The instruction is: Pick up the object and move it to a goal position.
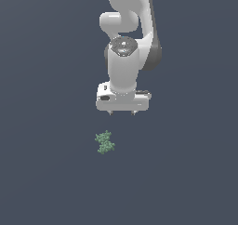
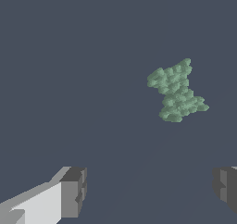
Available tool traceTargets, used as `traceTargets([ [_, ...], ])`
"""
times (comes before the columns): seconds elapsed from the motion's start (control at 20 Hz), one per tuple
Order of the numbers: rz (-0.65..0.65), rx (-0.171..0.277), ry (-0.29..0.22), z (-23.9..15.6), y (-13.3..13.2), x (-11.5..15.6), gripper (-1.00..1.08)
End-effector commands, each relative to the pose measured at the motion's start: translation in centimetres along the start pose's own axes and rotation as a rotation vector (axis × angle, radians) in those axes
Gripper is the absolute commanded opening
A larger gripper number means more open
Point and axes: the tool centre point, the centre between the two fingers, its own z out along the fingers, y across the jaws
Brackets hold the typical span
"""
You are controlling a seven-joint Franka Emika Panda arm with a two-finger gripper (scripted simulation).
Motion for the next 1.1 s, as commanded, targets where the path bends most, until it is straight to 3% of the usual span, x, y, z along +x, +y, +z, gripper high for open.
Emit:
traceTargets([
  [0.0, 0.0, 0.0, 0.0, 0.0, 0.0, 0.0, 1.0],
  [0.55, -0.044, -0.006, 0.022, -1.2, -3.1, 0.4, 1.0],
  [1.05, -0.079, -0.008, 0.019, -0.3, -2.1, 1.1, 1.0],
])
